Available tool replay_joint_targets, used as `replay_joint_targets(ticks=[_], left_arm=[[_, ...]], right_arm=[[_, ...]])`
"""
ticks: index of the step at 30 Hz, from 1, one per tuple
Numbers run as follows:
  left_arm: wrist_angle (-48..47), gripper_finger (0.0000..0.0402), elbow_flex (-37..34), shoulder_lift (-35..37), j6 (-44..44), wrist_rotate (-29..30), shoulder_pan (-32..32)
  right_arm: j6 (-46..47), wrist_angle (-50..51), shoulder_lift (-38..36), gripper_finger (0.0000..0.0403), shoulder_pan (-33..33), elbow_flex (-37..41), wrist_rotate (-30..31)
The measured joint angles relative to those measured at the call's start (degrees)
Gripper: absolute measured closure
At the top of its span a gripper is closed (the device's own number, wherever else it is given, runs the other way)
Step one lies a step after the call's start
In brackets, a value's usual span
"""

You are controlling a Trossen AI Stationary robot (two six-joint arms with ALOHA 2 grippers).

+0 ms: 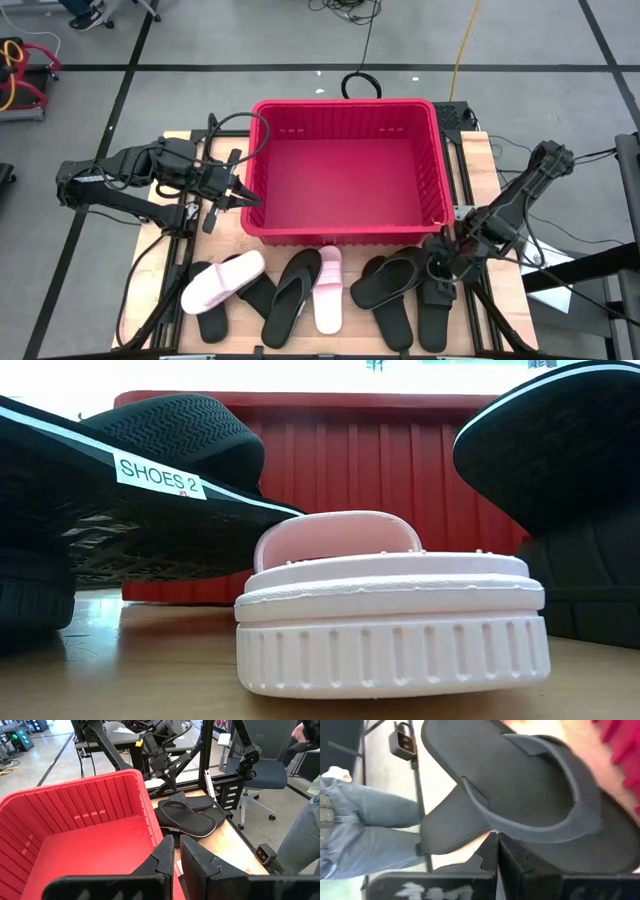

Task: Pick and place slides into bin
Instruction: Put the right black slipper into the red bin

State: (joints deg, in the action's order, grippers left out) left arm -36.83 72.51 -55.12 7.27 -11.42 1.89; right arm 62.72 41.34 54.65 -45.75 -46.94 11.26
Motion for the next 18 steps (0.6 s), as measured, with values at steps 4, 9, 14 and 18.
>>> replay_joint_targets(ticks=[4, 9, 14, 18], left_arm=[[-1.2, 0.0371, 0.0, 0.0, 0.0, 0.0, 0.0], [-1.8, 0.0371, 0.0, 0.0, 0.0, 0.0, 0.0], [-3.6, 0.0371, 0.0, 0.0, 0.0, 0.0, 0.0], [-4.5, 0.0371, 0.0, 0.0, 0.0, 0.0, 0.0]], right_arm=[[4.0, 0.0, 1.0, 0.0403, -0.1, -1.2, -3.8], [5.4, 0.1, 1.4, 0.0403, -1.3, -1.5, -8.7], [9.2, 0.9, 1.4, 0.0403, -5.3, -1.4, -13.0], [15.3, 0.9, 1.4, 0.0403, -10.4, -1.4, -17.7]])
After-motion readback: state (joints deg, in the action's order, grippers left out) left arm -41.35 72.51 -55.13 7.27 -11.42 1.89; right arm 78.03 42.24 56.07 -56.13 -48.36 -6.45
